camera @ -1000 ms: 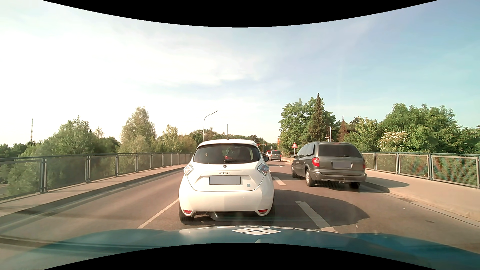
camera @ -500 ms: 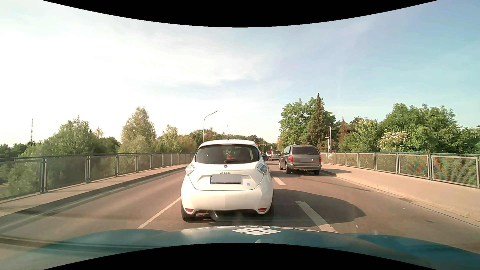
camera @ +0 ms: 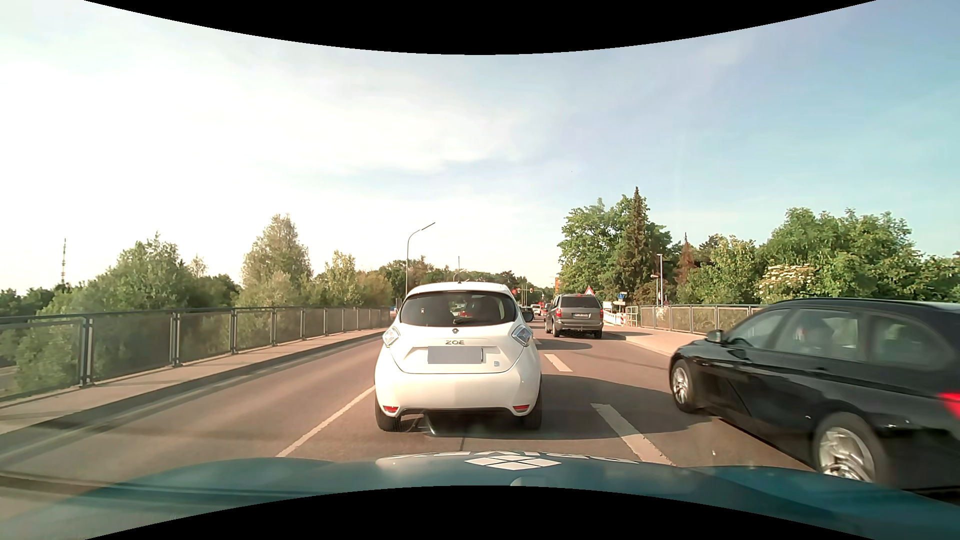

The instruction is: Follow the waypoints while adhering to traffic rules and regulations

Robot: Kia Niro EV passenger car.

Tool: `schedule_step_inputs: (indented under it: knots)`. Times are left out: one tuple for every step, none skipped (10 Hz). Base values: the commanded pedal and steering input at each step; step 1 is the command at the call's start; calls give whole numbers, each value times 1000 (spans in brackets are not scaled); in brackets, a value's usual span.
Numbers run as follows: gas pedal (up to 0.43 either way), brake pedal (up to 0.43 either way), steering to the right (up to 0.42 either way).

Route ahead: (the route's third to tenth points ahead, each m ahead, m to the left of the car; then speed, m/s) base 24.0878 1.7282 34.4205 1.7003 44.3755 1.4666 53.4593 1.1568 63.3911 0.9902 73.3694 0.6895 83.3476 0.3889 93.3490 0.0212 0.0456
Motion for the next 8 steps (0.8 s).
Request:
schedule_step_inputs:
  knots:
    - [118,0,-2]
    - [157,0,-6]
    - [169,0,-16]
    - [189,0,-26]
    - [189,0,-37]
    - [197,0,-43]
    - [228,0,-44]
    - [248,0,-44]
